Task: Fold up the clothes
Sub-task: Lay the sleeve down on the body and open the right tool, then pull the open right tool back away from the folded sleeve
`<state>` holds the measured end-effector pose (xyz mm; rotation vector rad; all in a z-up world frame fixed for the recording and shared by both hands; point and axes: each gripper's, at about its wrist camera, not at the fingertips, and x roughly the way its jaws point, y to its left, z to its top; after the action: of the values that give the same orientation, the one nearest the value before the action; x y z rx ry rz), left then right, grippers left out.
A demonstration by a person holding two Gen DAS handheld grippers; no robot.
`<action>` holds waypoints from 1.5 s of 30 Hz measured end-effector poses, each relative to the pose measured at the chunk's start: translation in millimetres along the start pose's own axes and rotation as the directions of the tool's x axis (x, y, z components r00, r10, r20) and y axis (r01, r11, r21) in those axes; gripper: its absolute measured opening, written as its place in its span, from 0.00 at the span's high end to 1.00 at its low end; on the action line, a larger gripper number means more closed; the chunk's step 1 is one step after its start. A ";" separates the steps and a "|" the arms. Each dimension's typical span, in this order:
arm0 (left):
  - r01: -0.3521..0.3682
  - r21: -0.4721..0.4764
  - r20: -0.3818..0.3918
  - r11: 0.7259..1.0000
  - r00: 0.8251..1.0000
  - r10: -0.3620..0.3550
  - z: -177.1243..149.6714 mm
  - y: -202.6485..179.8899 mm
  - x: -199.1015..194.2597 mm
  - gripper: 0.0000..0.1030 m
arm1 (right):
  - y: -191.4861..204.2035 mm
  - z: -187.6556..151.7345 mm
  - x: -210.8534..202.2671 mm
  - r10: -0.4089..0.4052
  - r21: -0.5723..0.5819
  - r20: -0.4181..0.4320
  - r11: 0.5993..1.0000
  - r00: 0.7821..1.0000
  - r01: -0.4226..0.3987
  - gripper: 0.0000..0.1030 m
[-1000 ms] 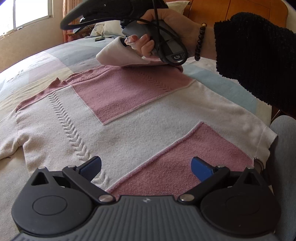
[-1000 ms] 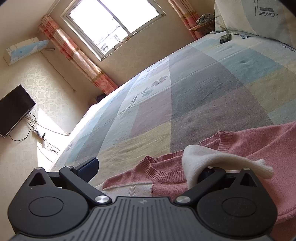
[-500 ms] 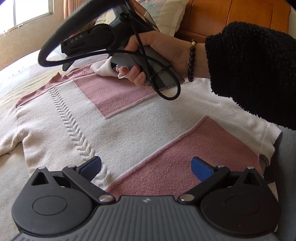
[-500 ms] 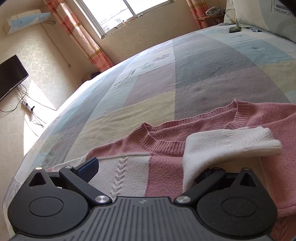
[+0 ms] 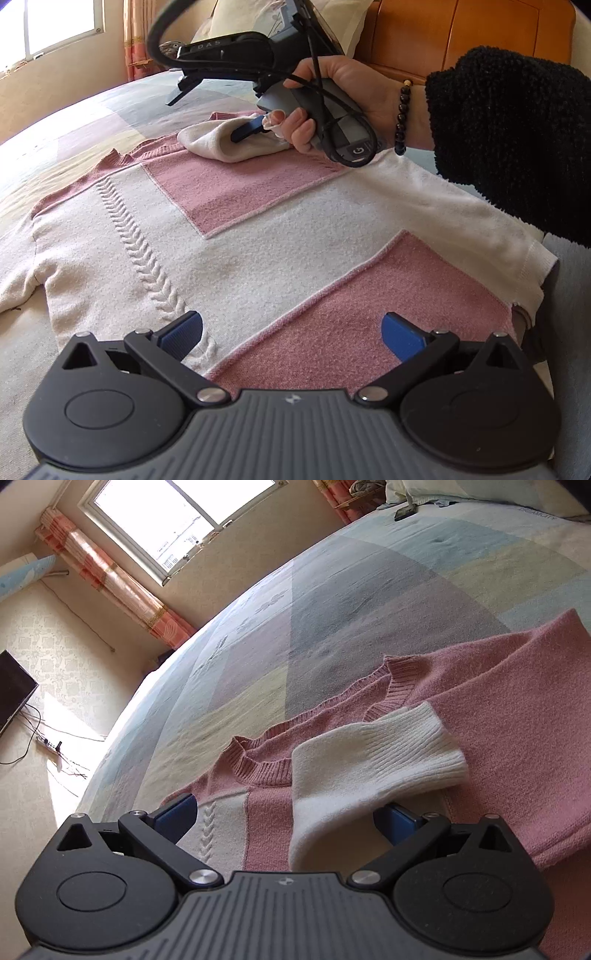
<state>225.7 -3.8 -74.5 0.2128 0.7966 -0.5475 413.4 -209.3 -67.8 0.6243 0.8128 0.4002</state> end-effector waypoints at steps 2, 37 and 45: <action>-0.004 0.000 -0.005 1.000 1.000 0.004 -0.1 0.4 1.8 0.01 | 3.9 1.3 1.5 0.029 0.009 0.014 1.000 0.999 -0.029 0.00; -0.023 0.037 -0.044 0.999 0.999 0.024 1.6 -10.4 21.8 0.01 | -76.2 4.2 -104.9 -0.123 -0.103 0.176 0.984 0.977 0.142 0.00; -0.024 0.017 -0.031 1.000 0.999 0.025 3.5 -7.0 27.3 0.01 | -92.7 -15.7 -115.6 -0.074 -0.143 0.248 0.983 0.966 0.112 0.00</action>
<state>239.7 -21.5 -91.8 0.2468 0.8193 -0.5286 337.3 -337.3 -73.4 0.4763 0.5686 0.2915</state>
